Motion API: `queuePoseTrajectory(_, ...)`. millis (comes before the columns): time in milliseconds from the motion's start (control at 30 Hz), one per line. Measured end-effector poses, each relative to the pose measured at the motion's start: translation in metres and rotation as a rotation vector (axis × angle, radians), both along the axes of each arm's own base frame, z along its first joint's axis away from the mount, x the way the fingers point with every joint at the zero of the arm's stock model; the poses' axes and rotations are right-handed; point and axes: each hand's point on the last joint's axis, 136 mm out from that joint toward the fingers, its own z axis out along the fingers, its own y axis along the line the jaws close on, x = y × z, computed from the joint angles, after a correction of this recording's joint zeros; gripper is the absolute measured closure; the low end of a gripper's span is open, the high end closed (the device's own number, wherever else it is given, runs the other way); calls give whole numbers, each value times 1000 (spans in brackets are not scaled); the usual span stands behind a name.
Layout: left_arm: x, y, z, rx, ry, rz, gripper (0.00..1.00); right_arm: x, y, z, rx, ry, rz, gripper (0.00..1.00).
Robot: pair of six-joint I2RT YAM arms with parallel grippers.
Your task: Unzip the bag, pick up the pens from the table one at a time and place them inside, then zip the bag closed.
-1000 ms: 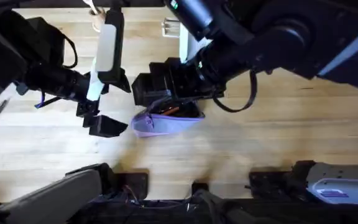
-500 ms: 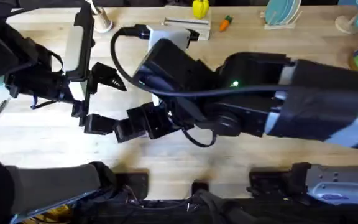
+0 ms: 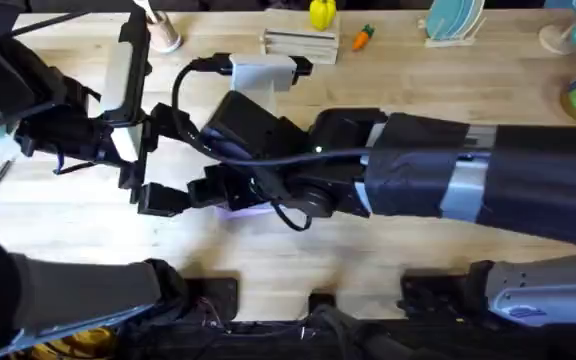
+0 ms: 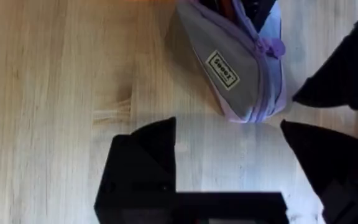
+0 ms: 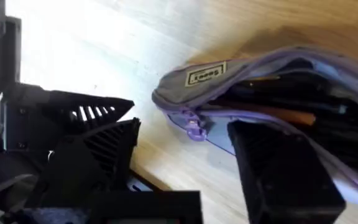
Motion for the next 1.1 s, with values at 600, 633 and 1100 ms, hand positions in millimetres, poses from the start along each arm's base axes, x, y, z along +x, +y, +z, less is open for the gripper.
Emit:
queuePoseTrajectory(600,-1,-1,1,-10,4,2,7,4,-5,-6,-26,-7,-36,969)
queuePoseTrajectory(633,-1,-2,2,-11,5,2,7,4,-5,-5,-26,-10,-32,969)
queuePoseTrajectory(1100,-8,-10,9,-66,61,32,7,34,-14,46,81,-61,-68,970)
